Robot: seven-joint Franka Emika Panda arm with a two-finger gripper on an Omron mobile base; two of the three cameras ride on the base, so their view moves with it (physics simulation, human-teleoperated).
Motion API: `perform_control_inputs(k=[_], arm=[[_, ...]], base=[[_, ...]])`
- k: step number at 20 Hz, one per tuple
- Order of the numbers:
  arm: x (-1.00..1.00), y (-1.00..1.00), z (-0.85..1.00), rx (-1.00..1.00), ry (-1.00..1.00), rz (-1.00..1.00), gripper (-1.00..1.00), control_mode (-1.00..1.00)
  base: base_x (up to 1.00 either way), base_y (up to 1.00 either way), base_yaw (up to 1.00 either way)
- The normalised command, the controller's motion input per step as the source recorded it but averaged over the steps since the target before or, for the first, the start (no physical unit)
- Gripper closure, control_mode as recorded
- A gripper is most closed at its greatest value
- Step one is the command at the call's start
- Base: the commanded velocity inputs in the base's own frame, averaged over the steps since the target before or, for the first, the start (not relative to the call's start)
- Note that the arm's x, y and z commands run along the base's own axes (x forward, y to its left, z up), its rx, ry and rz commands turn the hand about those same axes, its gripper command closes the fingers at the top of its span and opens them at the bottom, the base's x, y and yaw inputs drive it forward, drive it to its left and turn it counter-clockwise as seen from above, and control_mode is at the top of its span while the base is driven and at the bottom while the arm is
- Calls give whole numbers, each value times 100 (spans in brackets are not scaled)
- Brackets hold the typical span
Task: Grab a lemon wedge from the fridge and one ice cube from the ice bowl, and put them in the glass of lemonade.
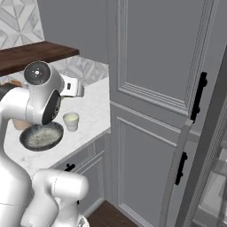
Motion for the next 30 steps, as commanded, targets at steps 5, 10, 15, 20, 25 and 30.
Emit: perform_control_inputs(k=[5, 10, 15, 20, 25, 30], arm=[[0, 0, 0, 0, 0, 0, 100, 100], [0, 0, 0, 0, 0, 0, 100, 100], [40, 9, -10, -2, 6, 2, 100, -100], [1, 0, 0, 0, 1, 3, 100, -100], [27, 19, -6, -5, 11, 38, 100, -100], [7, 26, -16, -26, 2, 44, 100, -100]], base=[[98, 17, 10], [99, 31, 9], [0, 0, 0], [0, 0, 0], [0, 0, 0], [0, 0, 0]])
